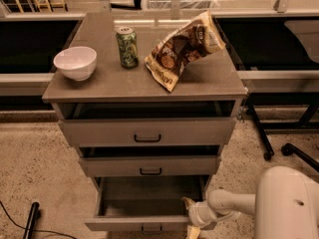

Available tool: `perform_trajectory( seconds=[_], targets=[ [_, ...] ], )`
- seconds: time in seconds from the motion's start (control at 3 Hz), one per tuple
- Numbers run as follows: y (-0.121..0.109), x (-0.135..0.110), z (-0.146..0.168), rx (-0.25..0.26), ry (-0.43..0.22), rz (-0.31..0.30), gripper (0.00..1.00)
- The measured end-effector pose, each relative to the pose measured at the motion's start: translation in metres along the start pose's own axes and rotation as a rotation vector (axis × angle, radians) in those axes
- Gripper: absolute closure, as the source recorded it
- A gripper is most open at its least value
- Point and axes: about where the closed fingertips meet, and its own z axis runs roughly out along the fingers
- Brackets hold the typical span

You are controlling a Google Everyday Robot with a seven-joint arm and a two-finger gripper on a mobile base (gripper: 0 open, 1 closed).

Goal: Open bottom drawer

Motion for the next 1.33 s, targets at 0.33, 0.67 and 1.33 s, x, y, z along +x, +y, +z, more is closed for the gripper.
perform_trajectory(
  seconds=[0.33,0.67,1.33],
  targets=[
    [0.026,-0.009,-0.003,-0.069,-0.127,0.001,0.0],
    [0.051,-0.011,-0.006,-0.143,-0.186,-0.007,0.19],
    [0.072,-0.022,-0.018,-0.186,-0.2,-0.062,0.69]
  ],
)
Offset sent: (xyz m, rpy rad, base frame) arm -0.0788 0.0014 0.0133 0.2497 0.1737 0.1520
